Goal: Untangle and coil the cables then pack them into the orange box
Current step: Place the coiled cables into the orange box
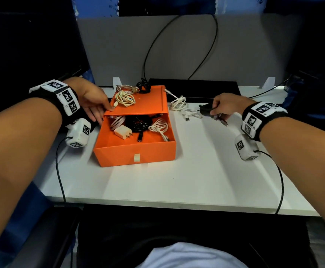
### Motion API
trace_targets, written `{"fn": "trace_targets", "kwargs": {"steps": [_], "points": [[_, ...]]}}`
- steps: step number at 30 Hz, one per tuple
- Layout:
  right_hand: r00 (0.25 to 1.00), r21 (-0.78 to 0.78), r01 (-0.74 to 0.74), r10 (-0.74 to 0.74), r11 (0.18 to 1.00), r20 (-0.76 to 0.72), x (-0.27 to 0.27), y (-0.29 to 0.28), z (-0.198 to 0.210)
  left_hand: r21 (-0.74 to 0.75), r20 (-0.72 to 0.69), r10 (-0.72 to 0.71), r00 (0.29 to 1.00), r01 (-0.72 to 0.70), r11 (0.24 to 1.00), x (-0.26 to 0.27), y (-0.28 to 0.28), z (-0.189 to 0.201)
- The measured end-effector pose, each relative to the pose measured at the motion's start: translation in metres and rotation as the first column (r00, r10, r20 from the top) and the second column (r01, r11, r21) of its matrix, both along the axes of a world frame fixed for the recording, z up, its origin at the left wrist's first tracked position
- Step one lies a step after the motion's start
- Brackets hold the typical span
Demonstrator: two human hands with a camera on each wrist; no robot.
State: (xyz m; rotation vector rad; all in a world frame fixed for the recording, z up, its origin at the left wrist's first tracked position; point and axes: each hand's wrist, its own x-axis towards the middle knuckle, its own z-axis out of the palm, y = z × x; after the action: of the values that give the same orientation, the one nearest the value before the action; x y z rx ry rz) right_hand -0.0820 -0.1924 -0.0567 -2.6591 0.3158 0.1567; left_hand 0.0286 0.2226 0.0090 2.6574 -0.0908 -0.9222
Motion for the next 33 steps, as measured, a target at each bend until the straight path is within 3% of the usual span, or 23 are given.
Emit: {"fn": "trace_targets", "kwargs": {"steps": [3, 6, 13, 16, 19, 22, 24, 28, 31, 33], "points": [[0.983, 0.220, 0.074, -0.108, 0.973, 0.150, -0.004, -0.007, 0.010, 0.003, -0.004, 0.000, 1.000, 0.000, 1.000, 0.000, -0.001, 0.002], [0.957, 0.344, 0.028, -0.124, 0.939, 0.262, -0.010, -0.005, 0.034, 0.002, -0.004, -0.002, 1.000, 0.002, 1.000, 0.000, -0.001, 0.003], [0.895, 0.386, -0.321, 0.143, 0.865, 0.422, -0.040, 0.063, 0.097, 0.007, -0.009, -0.012, 1.000, 0.012, 1.000, -0.001, -0.003, 0.003], [0.860, 0.249, -0.469, 0.374, 0.848, 0.347, -0.057, 0.121, 0.108, 0.009, -0.011, -0.011, 1.000, 0.011, 1.000, -0.003, -0.002, 0.003], [0.791, 0.031, -0.595, 0.578, 0.803, 0.199, -0.060, 0.182, 0.094, 0.001, 0.000, -0.003, 1.000, 0.003, 1.000, -0.002, 0.001, 0.001], [0.704, -0.246, -0.685, 0.710, 0.685, 0.017, -0.053, 0.226, 0.066, -0.009, 0.001, 0.005, 1.000, -0.005, 1.000, -0.001, 0.002, -0.001], [0.669, -0.316, -0.723, 0.737, 0.614, -0.098, -0.048, 0.246, 0.050, -0.013, 0.006, 0.007, 1.000, -0.007, 1.000, -0.001, 0.002, -0.002], [0.609, -0.335, -0.781, 0.761, 0.527, -0.223, -0.041, 0.271, 0.036, -0.040, 0.020, 0.014, 1.000, -0.013, 0.999, 0.000, 0.000, -0.003], [0.578, -0.210, -0.815, 0.784, 0.540, -0.226, -0.044, 0.270, 0.044, -0.072, 0.001, 0.040, 0.999, -0.040, 0.997, 0.001, 0.000, -0.009], [0.601, -0.099, -0.797, 0.767, 0.595, -0.224, -0.049, 0.262, 0.050, -0.089, -0.005, 0.047, 0.999, -0.047, 0.995, 0.001, 0.001, -0.012]]}}
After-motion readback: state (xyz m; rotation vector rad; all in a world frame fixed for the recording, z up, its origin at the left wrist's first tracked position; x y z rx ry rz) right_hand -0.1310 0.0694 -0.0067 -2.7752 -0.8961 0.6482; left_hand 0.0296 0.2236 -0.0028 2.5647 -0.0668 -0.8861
